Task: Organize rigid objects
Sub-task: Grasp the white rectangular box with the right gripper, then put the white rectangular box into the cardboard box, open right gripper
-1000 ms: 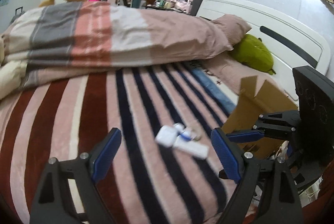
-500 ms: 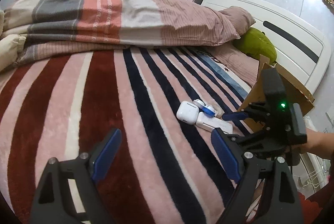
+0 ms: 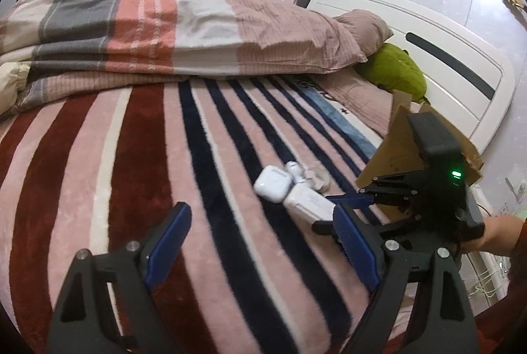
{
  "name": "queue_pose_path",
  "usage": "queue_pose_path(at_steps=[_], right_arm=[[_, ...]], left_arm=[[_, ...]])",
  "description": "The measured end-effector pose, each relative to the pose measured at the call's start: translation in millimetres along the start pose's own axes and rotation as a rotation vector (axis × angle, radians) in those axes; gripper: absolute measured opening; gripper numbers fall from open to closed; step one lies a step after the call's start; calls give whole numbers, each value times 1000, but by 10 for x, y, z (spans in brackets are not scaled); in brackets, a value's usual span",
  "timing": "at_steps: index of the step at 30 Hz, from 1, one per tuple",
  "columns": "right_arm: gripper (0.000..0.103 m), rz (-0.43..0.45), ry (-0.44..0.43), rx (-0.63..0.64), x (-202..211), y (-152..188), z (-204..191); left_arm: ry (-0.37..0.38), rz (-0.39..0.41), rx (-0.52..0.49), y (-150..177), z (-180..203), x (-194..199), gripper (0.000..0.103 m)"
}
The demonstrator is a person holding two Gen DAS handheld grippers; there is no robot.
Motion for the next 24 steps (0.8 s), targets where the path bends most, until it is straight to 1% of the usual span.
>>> queue_pose_path(at_steps=[2,6,8,10,11,12,13,15,18,21,24], right_arm=[[31,46,-27,24,150,-47,-104],[31,164,-103,62,641,-157,-304],[31,217,-116,79,860,-187,-352],[31,275,-123,86,1121,-202,-330],[31,302,-123,86,1235,-198,-304],[31,330,-118,84,1355,-194,-253],[31,353,-110,80,1458,-194,-191],[31,391,-94,66,1656,-167,-51],[31,425,-80,28,1868,-93,217],[31,445,-51,-6,2014,9,479],[31,438,-34,-50,2071,86,753]], left_arm=[[24,11,-4,-75,131,58,86],[96,33,-9,-275,447,166,85],[133,42,-13,-398,643,205,77],[174,33,-6,-523,839,206,53],[196,30,-10,-597,970,195,49],[202,31,-19,-643,1060,187,43],[199,36,-34,-694,1166,177,40],[205,48,-63,-801,1394,137,39],[219,38,-100,-944,1713,17,39],[229,11,-133,-1045,1977,-167,39],[240,-30,-167,-1102,2187,-366,39]])
Point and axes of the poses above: each gripper's, at about its wrist camera, not at the fingertips, and x roughly against the way its jaws point, z to its right, y to its underside, the point moved 5 cm from there along -x, roughly the way its jaws point, and after that the axes turned 1 degree about -x, right-handed, at the moved point
